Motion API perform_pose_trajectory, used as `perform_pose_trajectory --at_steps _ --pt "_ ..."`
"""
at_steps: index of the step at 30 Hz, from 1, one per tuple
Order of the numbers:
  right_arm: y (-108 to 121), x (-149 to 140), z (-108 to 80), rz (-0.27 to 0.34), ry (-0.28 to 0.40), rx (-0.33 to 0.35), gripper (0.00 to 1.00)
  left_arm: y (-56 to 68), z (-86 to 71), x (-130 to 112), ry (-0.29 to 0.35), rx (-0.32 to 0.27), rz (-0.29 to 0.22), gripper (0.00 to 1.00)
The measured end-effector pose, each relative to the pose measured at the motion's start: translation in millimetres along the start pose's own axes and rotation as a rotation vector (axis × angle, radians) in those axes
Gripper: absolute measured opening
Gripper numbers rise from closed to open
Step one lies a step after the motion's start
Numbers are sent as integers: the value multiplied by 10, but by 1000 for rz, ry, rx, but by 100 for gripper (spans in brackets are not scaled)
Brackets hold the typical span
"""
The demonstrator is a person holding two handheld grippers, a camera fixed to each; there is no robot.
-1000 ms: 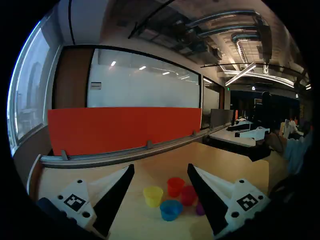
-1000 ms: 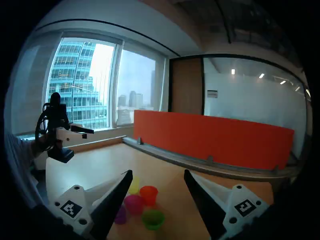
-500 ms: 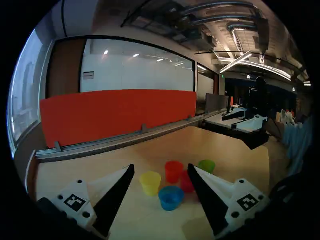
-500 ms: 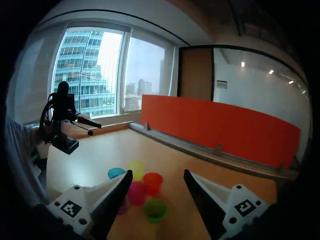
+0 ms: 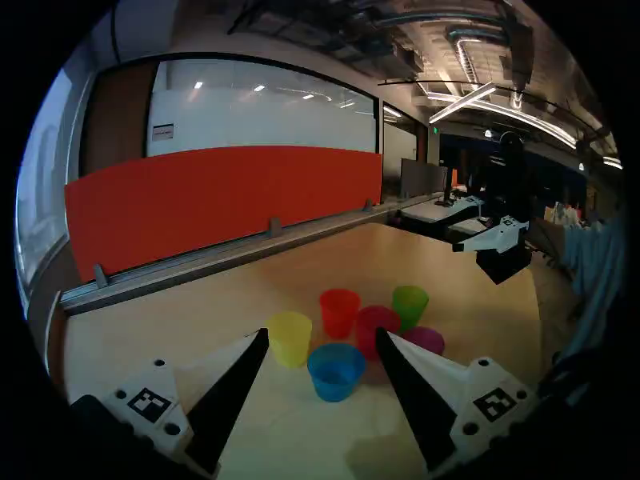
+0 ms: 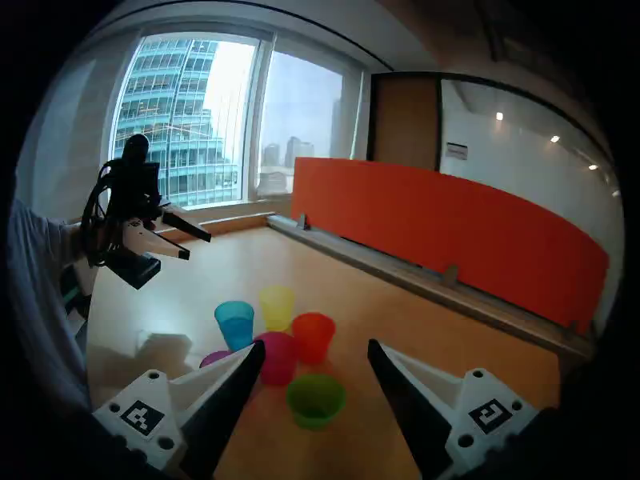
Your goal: Pour water
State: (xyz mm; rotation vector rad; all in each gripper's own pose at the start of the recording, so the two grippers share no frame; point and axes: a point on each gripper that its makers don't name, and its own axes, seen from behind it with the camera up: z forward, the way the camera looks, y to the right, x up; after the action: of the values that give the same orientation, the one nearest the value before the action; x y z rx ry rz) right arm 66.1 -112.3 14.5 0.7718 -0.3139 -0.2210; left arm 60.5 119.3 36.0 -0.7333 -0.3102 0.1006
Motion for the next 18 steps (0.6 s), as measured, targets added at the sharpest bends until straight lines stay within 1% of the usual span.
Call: perform_pose_trajectory --at_steps 11,18 --pt "-46 -444 153 -7 -70 12 99 58 164 -403 -89 -25 12 99" --pt "-70 -652 234 -14 -104 18 99 52 238 -659 -154 -18 39 99"
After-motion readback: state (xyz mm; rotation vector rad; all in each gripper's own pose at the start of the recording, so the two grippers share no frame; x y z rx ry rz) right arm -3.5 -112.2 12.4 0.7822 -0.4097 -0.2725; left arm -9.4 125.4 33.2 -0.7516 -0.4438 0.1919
